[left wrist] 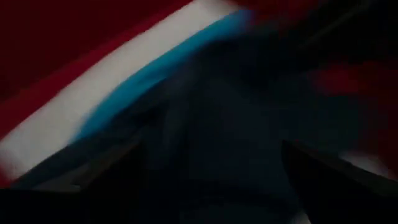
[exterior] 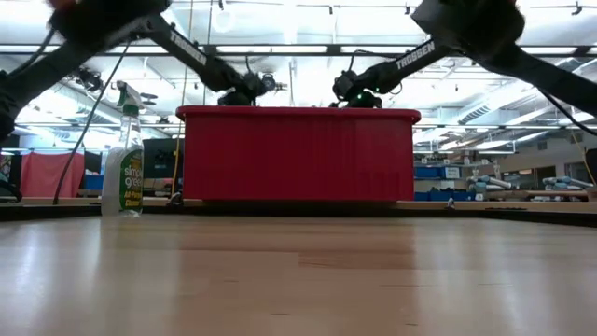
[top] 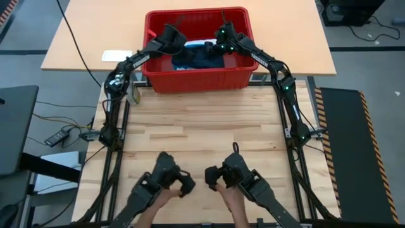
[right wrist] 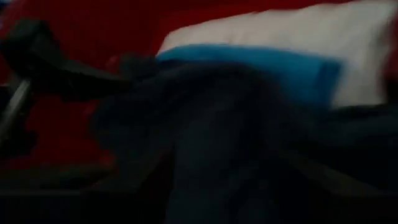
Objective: Fold laundry
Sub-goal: Put the stacked folded clothes into the bin, then return to Home Position
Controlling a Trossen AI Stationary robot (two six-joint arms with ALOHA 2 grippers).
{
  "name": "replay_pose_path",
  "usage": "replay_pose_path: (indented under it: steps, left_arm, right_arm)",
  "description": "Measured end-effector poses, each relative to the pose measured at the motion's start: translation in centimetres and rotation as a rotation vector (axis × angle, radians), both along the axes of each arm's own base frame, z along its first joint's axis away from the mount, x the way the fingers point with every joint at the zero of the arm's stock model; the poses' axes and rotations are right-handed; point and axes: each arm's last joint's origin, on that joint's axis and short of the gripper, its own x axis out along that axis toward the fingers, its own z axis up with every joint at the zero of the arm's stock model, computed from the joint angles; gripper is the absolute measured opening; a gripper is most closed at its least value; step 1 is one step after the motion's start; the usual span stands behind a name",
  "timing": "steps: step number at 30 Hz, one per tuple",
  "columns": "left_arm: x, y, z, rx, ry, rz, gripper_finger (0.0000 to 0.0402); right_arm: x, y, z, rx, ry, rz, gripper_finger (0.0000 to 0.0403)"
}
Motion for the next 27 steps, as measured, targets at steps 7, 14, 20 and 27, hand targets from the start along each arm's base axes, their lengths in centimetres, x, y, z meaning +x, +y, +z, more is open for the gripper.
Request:
replay_pose_path:
  steps: [7,14,20,27]
  left_arm:
    - [-3.0,4.0,-3.6,-0.04,0.026,0.309,0.038]
    - [-6.4,5.4,-2.9,-0.124,-0.059,0.382,0.038]
    - [-6.9,2.7,3.9,-0.059,-0.204,0.206,0.038]
    - [-6.2,-5.9,13.2,0.073,-0.228,-0.026,0.0379]
  right_arm:
    - [-1.7,-1.9,-1.2,-0.01,0.059,-0.145,0.0183]
    - [-3.6,-2.3,-1.3,-0.012,0.184,-0.275,0.0134]
    - [-2.6,0.8,4.0,-0.15,0.16,-0.157,0.0118]
    - [-2.0,8.7,13.2,-0.357,0.07,0.141,0.0096]
